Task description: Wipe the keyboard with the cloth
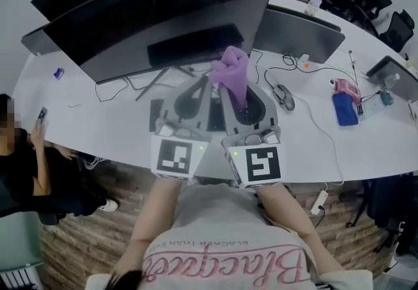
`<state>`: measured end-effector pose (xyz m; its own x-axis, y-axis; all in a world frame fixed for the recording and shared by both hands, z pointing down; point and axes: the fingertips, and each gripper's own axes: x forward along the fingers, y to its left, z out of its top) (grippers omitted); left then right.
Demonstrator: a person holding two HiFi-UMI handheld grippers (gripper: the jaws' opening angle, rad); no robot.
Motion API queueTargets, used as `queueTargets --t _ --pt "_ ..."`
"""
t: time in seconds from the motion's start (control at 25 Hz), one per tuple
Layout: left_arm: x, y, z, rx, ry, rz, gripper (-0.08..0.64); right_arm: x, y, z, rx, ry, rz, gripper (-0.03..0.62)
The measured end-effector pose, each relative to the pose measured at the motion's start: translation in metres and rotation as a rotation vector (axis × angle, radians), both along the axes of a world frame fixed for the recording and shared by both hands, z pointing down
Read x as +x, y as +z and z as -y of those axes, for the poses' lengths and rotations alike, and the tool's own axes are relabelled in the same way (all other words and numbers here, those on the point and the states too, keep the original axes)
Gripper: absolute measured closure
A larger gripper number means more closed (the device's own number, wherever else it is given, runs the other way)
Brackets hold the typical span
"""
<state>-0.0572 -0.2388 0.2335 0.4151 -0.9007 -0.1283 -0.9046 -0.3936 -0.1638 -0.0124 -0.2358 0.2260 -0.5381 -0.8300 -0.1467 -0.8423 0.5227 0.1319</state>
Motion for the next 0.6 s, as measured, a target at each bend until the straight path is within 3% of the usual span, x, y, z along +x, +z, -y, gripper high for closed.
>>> queueTargets --t 0.6 --pt "-0.012 -0.010 -0.013 0.033 -0.013 -0.025 0.552 -0.013 0.009 -0.007 -0.050 0.012 -0.004 0.499"
